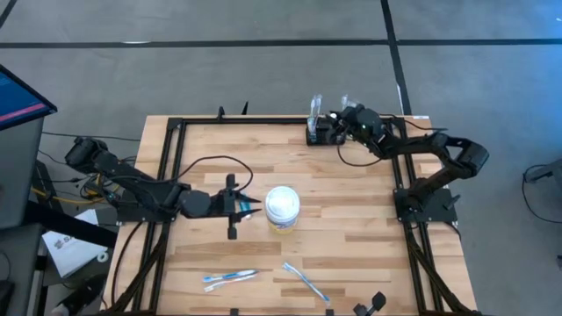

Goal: Pick & Place toothbrushing station
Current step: Put the bottom blue mouthwash into the black mesh organizer

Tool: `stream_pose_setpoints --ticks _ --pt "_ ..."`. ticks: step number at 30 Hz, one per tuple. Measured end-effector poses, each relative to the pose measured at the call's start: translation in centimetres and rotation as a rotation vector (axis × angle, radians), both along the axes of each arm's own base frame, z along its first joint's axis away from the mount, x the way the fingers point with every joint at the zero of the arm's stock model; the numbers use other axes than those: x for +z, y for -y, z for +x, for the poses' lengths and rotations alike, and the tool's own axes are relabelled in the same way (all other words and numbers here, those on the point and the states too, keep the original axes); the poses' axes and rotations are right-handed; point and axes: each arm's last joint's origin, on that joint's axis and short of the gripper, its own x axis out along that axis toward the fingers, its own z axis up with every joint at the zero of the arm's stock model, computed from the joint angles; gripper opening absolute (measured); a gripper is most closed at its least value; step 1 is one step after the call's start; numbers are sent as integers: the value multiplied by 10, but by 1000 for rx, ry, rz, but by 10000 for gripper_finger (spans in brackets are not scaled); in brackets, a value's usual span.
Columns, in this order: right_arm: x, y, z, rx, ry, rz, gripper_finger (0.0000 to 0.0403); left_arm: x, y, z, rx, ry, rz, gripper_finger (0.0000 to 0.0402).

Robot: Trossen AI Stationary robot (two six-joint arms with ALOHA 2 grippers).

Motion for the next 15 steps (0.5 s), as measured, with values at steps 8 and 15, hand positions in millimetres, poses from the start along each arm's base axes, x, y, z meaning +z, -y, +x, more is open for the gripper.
stream_pose_setpoints --ticks 8,15 --pt "-14 -9 -13 -18 62 5 82 1 -4 2 18 13 -5 92" --pt "-14 -9 -12 -23 76 17 82 2 -8 3 37 20 -6 92"
